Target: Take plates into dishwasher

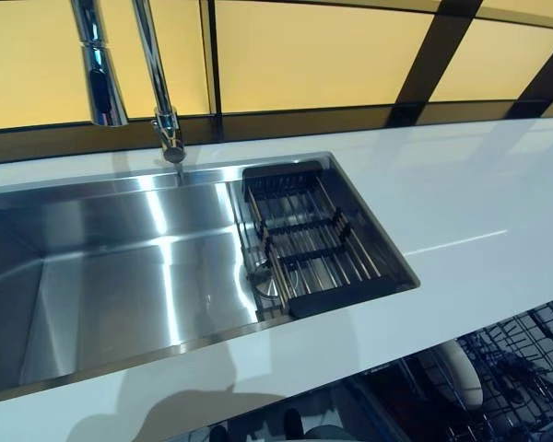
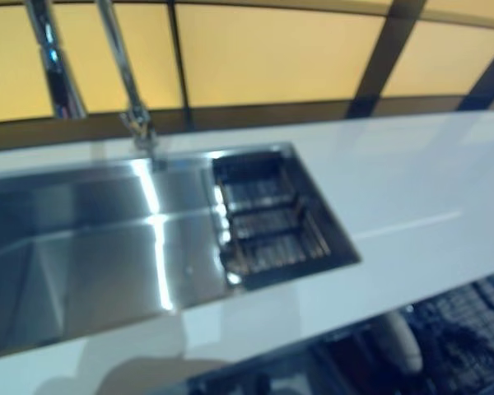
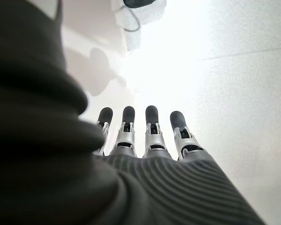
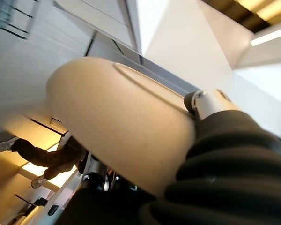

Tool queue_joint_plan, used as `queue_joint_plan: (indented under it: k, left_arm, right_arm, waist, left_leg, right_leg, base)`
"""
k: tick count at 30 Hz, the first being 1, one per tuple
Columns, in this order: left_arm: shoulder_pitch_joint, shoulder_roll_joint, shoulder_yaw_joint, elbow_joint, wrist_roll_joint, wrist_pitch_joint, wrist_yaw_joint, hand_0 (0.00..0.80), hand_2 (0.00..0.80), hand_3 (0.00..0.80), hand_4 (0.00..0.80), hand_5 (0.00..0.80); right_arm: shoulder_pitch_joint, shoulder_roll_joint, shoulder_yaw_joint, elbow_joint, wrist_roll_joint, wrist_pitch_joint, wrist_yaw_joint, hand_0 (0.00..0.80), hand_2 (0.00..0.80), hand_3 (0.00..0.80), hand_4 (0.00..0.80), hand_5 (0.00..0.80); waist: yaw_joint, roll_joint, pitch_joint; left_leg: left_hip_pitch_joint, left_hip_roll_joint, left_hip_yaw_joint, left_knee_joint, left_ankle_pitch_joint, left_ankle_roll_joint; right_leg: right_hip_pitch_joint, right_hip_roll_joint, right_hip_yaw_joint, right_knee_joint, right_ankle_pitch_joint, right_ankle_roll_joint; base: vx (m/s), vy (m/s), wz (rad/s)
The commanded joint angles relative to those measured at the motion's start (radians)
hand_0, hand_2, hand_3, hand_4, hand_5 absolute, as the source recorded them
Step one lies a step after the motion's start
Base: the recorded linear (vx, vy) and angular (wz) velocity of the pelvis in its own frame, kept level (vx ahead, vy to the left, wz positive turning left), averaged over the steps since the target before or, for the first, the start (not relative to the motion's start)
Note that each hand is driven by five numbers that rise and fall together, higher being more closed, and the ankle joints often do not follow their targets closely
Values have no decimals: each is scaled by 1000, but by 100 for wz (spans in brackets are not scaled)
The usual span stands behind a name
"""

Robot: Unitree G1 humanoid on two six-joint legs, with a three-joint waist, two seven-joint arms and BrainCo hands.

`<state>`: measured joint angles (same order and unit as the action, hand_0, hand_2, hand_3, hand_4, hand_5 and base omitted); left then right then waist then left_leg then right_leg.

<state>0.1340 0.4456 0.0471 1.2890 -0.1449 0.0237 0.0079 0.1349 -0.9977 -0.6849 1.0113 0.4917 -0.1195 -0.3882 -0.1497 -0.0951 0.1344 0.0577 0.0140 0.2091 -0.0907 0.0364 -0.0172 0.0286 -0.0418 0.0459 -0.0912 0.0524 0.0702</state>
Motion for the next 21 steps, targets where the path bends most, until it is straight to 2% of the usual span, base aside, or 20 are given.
queue_joint_plan:
  k: [1,8,12,17,21]
  left_arm:
    - [-45,31,-45,41,-34,-13,-7,0,0,0,0,0]
    - [-59,22,-58,14,-35,-59,-14,0,0,0,0,0]
    - [-74,16,-80,-14,-36,-80,-19,0,0,0,0,0]
    - [-106,6,-138,-72,-1,-113,-31,0,0,0,0,0]
    - [-122,-7,-198,-112,36,-180,-61,0,0,0,0,0]
  right_arm:
    - [-57,-42,17,-82,-58,0,-31,800,800,800,800,800]
    - [-90,-2,138,-148,-197,77,-36,800,800,800,800,800]
    - [-94,13,179,-179,-228,94,-33,800,800,800,800,800]
    - [-104,49,241,-235,-264,115,-40,800,800,800,800,800]
    - [-125,57,282,-257,-301,119,-26,800,800,800,800,800]
  waist:
    - [16,38,27]
    - [-11,61,46]
    - [-31,73,52]
    - [-65,96,66]
    - [-95,127,75]
  left_leg:
    - [-5,-14,-57,4,-50,17]
    - [-16,-2,-36,3,-42,1]
    - [-15,3,-21,3,-41,-2]
    - [-18,14,5,7,-41,-4]
    - [-18,17,30,13,-48,-7]
  right_leg:
    - [-40,73,-18,22,10,19]
    - [-56,72,-29,18,13,18]
    - [-69,72,-29,34,7,19]
    - [-96,69,-23,62,-3,20]
    - [-114,65,-10,67,-3,26]
  base:
    - [-102,-49,0]
    - [-54,-11,-3]
    - [-28,14,0]
    - [-50,5,-1]
    - [-47,13,-8]
